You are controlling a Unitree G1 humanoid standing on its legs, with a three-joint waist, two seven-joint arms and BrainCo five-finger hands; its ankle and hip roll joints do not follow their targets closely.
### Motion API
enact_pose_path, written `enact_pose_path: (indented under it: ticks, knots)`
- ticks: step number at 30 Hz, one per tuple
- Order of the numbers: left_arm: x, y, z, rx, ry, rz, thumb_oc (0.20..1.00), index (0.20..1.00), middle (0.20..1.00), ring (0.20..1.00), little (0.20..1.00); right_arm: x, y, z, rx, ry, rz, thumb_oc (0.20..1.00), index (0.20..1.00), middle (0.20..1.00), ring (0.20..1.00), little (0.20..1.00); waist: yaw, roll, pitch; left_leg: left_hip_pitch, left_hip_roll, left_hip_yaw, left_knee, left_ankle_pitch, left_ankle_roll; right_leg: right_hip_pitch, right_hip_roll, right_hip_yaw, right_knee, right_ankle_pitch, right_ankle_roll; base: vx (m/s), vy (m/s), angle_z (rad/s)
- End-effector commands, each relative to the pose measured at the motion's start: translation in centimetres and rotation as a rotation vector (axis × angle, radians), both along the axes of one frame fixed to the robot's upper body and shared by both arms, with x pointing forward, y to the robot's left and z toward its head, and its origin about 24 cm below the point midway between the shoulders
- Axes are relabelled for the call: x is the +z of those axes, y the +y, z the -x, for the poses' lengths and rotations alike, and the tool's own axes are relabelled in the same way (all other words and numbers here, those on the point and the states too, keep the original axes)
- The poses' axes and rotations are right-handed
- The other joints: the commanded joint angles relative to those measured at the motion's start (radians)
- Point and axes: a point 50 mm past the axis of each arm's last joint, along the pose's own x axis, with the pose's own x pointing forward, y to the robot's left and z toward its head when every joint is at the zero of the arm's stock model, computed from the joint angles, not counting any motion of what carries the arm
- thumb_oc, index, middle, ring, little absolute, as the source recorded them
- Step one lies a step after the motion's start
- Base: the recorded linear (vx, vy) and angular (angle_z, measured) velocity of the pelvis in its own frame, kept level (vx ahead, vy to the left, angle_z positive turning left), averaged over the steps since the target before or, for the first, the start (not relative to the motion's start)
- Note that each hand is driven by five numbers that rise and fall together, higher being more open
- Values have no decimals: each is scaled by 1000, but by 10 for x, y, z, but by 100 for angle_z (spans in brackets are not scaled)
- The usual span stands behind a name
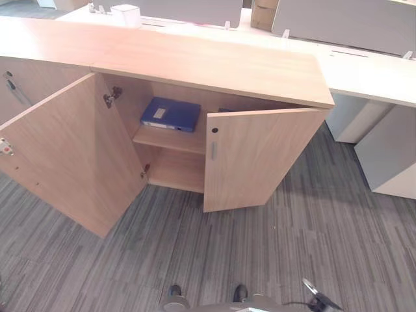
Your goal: Put the empty folder in the office cabinet
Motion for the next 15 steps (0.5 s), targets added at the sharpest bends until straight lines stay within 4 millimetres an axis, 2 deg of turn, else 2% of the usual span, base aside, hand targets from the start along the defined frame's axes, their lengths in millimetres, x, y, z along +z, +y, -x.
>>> enact_pose_path:
  ticks: [1,2,3,4,5,6,8,9,10,11,12,13,14,15]
  knots:
    - [17,9,0,-27,-17,-90,1000,1000,1000,1000,1000,5,-18,2,103,92,69,1000,1000,1000,1000,1000,-19,-32,13,-52,-5,68,69,-107,4,104,1,-15,-185,16,62,73,151,24]
    - [14,9,5,-14,-8,-81,1000,1000,1000,1000,1000,5,-20,8,93,106,70,1000,1000,1000,1000,1000,-25,-31,4,-47,26,59,51,-94,-2,106,-8,-12,-192,19,71,56,94,-1]
    - [14,9,5,-14,-7,-81,1000,1000,1000,1000,1000,5,-20,9,94,107,70,1000,1000,1000,1000,1000,-25,-30,3,-45,27,59,47,-93,-3,107,-7,-13,-193,20,71,75,127,-22]
    - [11,8,8,-9,2,-70,1000,1000,1000,1000,1000,5,-23,17,92,130,71,1000,1000,1000,1000,1000,-32,-29,-9,-39,62,45,19,-69,-13,107,-17,-12,-201,21,81,97,239,-10]
    - [10,8,6,-12,4,-75,1000,1000,1000,1000,1000,5,-26,27,86,157,79,1000,1000,1000,1000,1000,-40,-21,-21,-30,123,17,-33,-16,-33,105,-33,-11,-204,21,97,95,241,-5]
    - [10,7,6,-12,4,-75,1000,1000,1000,1000,1000,5,-26,27,86,157,79,1000,1000,1000,1000,1000,-40,-21,-21,-28,123,17,-36,-14,-34,106,-32,-11,-204,21,96,87,305,9]
    - [7,5,7,-22,27,-76,1000,1000,1000,1000,1000,6,-31,39,59,184,90,1000,1000,1000,1000,1000,-40,1,-33,-12,179,-49,-141,45,-60,108,-50,0,-208,20,119,103,406,18]
    - [2,2,7,-32,40,-66,1000,1000,1000,1000,1000,7,-35,44,37,200,94,1000,1000,1000,1000,1000,-40,31,-49,13,178,-113,-203,31,-76,114,-59,2,-214,28,132,113,547,4]
    - [-4,-3,6,-43,52,-46,1000,1000,1000,1000,1000,7,-34,51,31,219,86,1000,1000,1000,1000,1000,-49,47,-59,11,159,-131,-203,6,-83,119,-70,-5,-229,43,149,79,530,-17]
    - [-6,-6,2,-60,44,-38,1000,1000,1000,1000,1000,7,-35,47,35,207,81,1000,1000,1000,1000,1000,-56,50,-66,15,134,-130,-203,-13,-80,110,-93,-5,-225,66,157,20,298,-22]
    - [-6,-6,2,-60,44,-37,1000,1000,1000,1000,1000,7,-36,47,35,207,81,1000,1000,1000,1000,1000,-56,49,-67,13,131,-129,-203,-13,-78,109,-96,-4,-226,66,159,14,446,-16]
    - [-14,-14,-1,-81,38,-10,1000,1000,1000,1000,1000,10,-41,45,14,201,95,1000,1000,1000,1000,1000,-63,43,-66,32,79,-116,-203,-38,-58,87,-159,17,-208,119,189,10,320,1]
    - [-14,-14,-1,-82,38,-9,1000,1000,1000,1000,1000,10,-42,44,14,201,96,1000,1000,1000,1000,1000,-60,40,-65,34,74,-112,-203,-38,-56,84,-163,22,-207,119,191,3,497,4]
    - [-14,-17,-6,-98,25,-15,1000,1000,1000,1000,1000,10,-41,43,33,203,92,1000,1000,1000,1000,1000,-60,43,-57,40,47,-104,-203,-46,-35,70,-192,36,-185,124,192,-22,335,2]
